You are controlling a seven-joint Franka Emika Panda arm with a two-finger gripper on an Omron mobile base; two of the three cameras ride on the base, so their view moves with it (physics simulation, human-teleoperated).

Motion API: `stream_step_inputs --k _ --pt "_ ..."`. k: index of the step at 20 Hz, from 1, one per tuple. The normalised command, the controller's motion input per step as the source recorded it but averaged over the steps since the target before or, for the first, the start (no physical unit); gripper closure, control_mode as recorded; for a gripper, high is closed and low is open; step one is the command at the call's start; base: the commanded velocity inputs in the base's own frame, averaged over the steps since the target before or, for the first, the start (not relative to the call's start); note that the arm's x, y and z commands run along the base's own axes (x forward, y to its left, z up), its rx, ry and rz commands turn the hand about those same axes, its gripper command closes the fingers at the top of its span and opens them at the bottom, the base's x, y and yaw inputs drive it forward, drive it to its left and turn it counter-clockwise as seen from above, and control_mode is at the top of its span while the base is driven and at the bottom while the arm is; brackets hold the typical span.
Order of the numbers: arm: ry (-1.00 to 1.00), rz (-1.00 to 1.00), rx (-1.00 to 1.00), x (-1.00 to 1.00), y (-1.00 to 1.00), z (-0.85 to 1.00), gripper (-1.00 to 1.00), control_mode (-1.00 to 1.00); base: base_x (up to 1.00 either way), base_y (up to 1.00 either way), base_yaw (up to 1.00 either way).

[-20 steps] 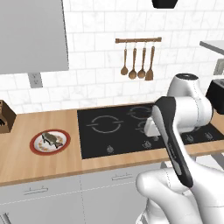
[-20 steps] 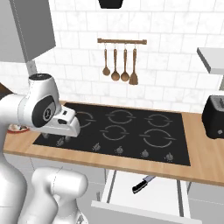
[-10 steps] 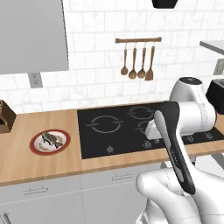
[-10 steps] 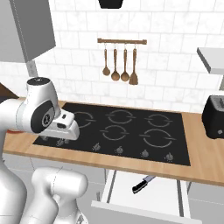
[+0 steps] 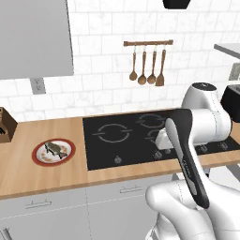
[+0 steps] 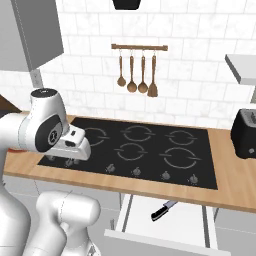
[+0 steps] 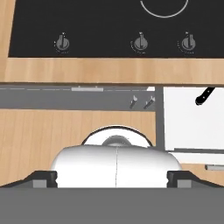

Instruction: Pick up the knife from the drawer and place it on the cutting board. Then place the meat from the plate to the cutting board.

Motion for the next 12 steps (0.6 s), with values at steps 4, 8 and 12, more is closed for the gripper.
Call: stream_step_inputs --k 4,8,12 --pt "0.0 0.0 0.0 0.0 0.0 0.0 -1.0 1.0 -0.61 0.07 0.0" --pt "0.0 0.0 0.0 0.0 0.0 0.0 -1.0 1.0 -0.74 0.0 0.0" --pt "0.0 0.0 0.0 0.0 0.0 0.0 -1.0 1.0 -0.29 -0.03 0.0"
